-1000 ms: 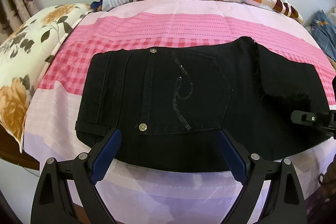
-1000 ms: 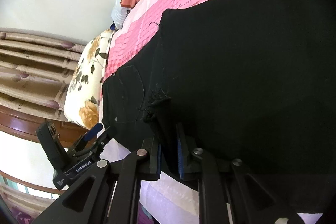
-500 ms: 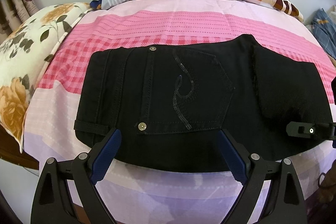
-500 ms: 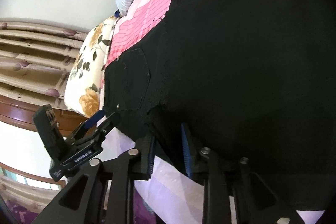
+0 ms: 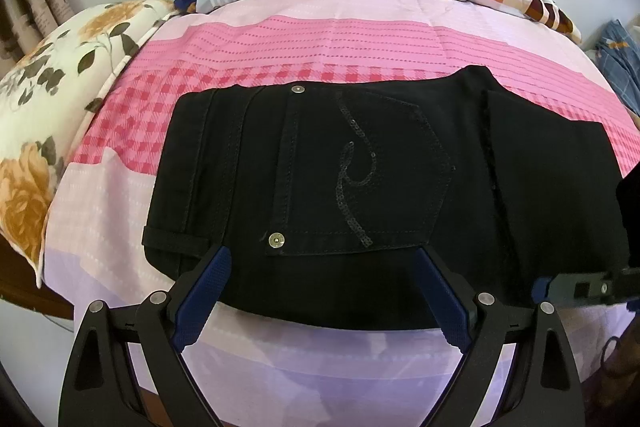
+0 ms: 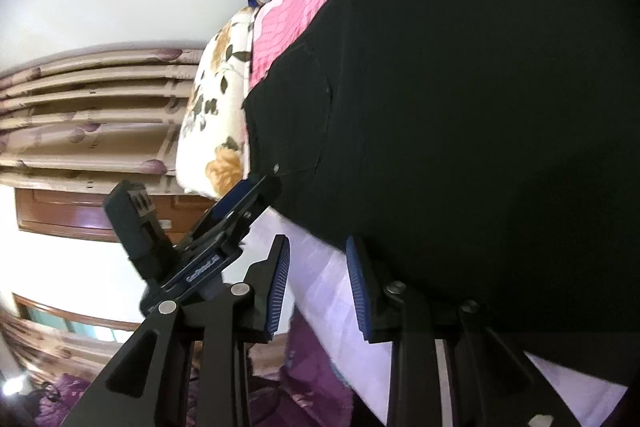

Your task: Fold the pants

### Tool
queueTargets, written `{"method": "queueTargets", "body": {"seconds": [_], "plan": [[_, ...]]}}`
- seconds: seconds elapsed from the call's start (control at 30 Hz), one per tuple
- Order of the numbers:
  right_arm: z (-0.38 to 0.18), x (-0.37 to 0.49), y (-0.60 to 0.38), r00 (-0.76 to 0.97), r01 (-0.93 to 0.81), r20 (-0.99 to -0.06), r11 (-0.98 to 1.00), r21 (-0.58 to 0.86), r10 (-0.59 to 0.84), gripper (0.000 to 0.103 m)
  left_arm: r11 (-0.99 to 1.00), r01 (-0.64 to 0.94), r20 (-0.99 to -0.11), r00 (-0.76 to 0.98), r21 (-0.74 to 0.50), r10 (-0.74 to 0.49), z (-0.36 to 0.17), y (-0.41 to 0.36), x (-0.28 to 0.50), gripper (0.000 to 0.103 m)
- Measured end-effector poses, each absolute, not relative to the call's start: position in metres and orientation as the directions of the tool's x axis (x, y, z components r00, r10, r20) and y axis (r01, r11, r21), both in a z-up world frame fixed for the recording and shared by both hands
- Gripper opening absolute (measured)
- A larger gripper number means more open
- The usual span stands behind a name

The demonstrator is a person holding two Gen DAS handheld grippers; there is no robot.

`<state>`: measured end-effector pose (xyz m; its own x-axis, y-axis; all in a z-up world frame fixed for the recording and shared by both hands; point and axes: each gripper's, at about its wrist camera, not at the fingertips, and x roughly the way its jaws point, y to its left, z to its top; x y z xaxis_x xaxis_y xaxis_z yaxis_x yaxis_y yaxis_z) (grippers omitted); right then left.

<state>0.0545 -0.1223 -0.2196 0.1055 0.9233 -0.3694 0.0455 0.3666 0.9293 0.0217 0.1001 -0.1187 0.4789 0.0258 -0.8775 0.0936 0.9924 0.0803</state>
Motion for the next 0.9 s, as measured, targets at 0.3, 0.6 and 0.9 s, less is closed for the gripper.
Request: {"method": "queueTargets", "body": {"seconds": [0.3, 0.6, 0.9], "plan": [[-0.190, 0.059, -0.203, 0.388, 0.025, -0.242, 0.253, 0.967, 0.889, 0.056, 0.997, 0.053, -0.871, 0.491, 0.051, 0.019, -0.112, 0.113, 0.024, 0.092], [-0.202, 0.057, -0.174, 0.290, -0.005, -0.386, 0.405, 0.914, 0.876, 0.056, 0.985, -0.093, -0.867, 0.492, -0.146, -0.082, -0.094, 0.175, 0.029, 0.092], [-0.206, 0.060, -0.163, 0.251, -0.061, -0.491, 0.519, 0.852, 0.834, 0.056, 0.798, -0.294, -0.819, 0.427, -0.526, -0.382, -0.125, 0.260, 0.008, 0.092]]}}
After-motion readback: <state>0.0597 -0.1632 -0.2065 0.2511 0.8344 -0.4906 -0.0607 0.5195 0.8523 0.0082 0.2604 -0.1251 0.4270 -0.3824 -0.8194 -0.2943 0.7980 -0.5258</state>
